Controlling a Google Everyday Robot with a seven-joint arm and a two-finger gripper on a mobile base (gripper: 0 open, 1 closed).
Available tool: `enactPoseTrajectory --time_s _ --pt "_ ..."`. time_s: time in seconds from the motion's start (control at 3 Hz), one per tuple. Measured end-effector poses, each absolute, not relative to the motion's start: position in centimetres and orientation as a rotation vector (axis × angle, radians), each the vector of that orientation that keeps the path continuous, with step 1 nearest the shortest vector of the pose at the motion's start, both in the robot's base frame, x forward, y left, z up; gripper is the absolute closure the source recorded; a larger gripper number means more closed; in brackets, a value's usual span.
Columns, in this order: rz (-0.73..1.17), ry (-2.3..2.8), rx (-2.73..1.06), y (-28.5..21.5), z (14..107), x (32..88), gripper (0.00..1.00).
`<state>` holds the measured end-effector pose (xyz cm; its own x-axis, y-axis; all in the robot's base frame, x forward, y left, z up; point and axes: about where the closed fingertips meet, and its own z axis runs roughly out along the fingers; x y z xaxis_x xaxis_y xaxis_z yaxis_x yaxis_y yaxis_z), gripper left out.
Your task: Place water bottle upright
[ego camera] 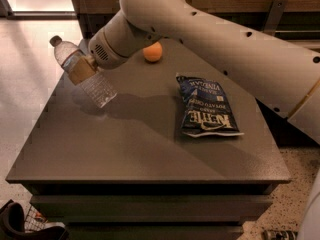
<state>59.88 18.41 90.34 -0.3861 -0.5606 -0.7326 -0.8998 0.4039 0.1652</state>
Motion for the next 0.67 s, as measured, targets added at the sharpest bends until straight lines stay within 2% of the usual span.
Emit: enactPoseTrajectory --time_s 0.67 --pt "0.815 1.703 -1.357 20.2 93.0 58.7 1.0"
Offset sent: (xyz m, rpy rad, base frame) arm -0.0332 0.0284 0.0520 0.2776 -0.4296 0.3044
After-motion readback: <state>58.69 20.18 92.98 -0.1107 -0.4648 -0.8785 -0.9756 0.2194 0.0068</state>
